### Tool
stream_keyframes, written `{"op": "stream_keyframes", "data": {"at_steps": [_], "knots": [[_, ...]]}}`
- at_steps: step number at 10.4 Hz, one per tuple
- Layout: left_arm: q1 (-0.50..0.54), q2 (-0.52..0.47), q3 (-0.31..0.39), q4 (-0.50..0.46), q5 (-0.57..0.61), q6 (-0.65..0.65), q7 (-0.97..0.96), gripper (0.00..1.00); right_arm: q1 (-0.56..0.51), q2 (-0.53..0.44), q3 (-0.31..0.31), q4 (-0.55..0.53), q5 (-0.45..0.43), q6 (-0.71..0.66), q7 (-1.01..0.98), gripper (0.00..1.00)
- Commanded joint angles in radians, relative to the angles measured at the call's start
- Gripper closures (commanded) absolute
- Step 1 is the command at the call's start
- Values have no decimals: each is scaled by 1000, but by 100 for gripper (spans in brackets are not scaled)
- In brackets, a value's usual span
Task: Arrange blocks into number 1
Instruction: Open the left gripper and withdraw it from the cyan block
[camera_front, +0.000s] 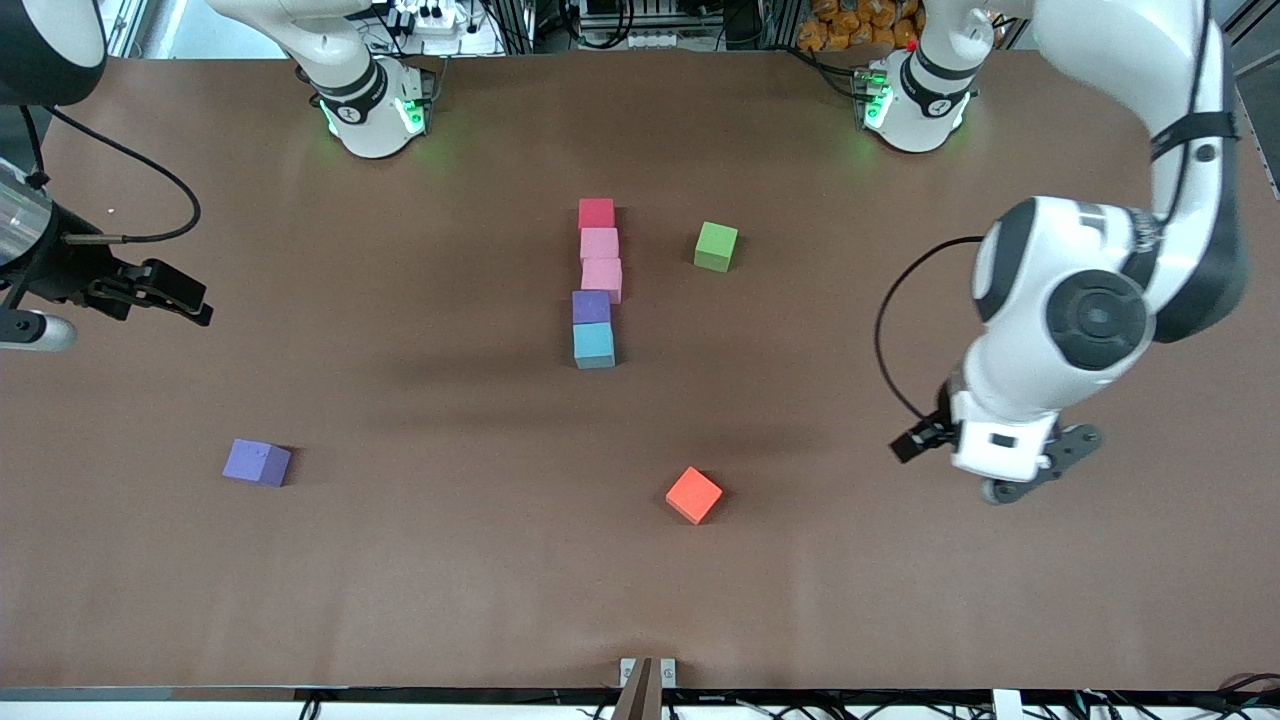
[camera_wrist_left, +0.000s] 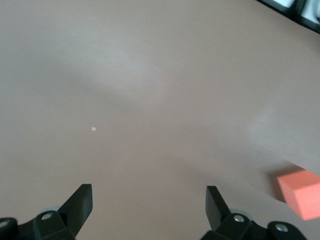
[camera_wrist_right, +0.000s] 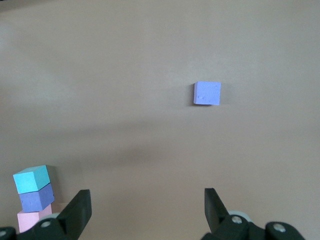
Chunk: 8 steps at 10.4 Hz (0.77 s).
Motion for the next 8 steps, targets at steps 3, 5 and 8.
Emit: {"op": "stream_keyframes", "data": {"at_steps": [3, 5, 8], "knots": [[94, -294, -19, -342, 8, 29, 63, 0, 3, -8, 4, 26, -34, -30, 50, 0], [143, -412, -52, -476, 8, 38, 75, 0, 6, -5, 5, 26, -35, -45, 45, 0], [268, -482, -176, -508, -1, 37, 158, 0, 9, -2, 3, 26, -35, -51, 48, 0]]}}
